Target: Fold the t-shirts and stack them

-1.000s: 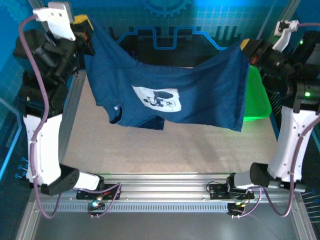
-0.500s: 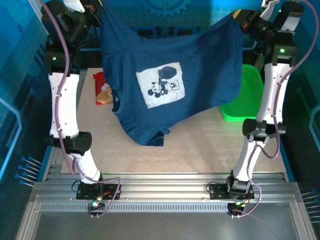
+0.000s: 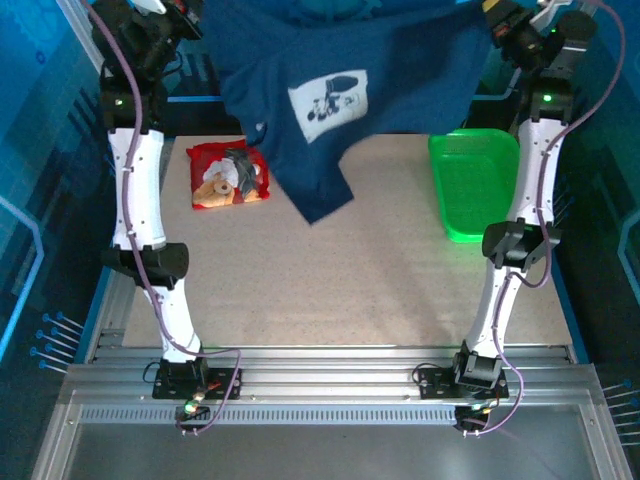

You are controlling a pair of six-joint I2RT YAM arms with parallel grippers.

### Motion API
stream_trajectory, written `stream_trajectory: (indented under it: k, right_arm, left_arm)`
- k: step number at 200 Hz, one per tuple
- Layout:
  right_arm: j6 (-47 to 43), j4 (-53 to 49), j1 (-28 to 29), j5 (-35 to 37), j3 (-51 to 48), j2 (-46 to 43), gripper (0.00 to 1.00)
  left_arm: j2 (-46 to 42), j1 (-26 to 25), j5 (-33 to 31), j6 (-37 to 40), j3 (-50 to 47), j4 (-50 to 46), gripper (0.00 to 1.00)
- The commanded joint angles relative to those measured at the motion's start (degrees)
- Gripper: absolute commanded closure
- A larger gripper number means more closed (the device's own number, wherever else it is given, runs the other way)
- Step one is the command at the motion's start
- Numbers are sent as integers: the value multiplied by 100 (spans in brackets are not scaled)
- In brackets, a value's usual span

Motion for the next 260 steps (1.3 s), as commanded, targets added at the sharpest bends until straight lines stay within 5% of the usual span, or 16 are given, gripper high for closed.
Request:
stream_trajectory:
  k: [1, 26, 50, 101, 131, 142, 154, 159, 168, 178, 195, 216, 242, 260]
  right_arm:
    - [272, 570, -377, -56, 207, -370, 100]
    - [-260, -311, -464, -661, -242, -729, 100]
    - [-1525, -1760, -421, -1019, -1600, -1414, 100]
    - [-3184, -1940, -417, -327, -7284, -3557, 100]
    - [-3892, -2493, -404, 73, -9508, -4495, 87]
    - [-3925, -2701, -480, 297, -10178, -5002, 72]
    - [-3944, -3058, -560, 548, -10649, -5597, 77]
    - [-3924, -3131, -587, 568, -10805, -5878, 70]
    - [-3923, -3327, -606, 663, -11002, -6342, 58]
    - [-3977, -3631, -626, 821, -11088, -6747, 60]
    - [-4044, -3949, -626, 917, -11178, -7150, 29]
    - [-3926, -4076, -635, 1085, -11178, -7257, 30]
    - [-3922, -3796, -435, 780, -11027, -6633, 28]
    - [-4039, -3772, 36, 1059, -10751, -5925, 28]
  left_arm:
    - [-781, 90, 314, 261, -74, 562, 100]
    - [-1408, 90, 676, 958, -870, 122, 100]
    - [-2530, 99, 657, 1616, -2902, 154, 100]
    - [-5022, 134, -329, 1919, -8173, 122, 100]
    - [-6356, 177, -1159, 490, -10642, -318, 95]
    - [-6921, 170, -1509, -195, -11208, -703, 74]
    - [-7640, 178, -1864, -867, -11614, -1312, 89]
    - [-7993, 172, -1910, -993, -11764, -1443, 80]
    - [-8612, 170, -2304, -1222, -11954, -1816, 34]
    - [-9224, 178, -2857, -1563, -12033, -2458, 23]
    - [-9970, 152, -3376, -1943, -12087, -2967, 4]
    - [-9635, 161, -3647, -2549, -11782, -2983, 1]
    - [-7864, 161, -2000, -2318, -11484, -1842, 1]
    - [-6346, 154, -1179, -2324, -11081, -1884, 1]
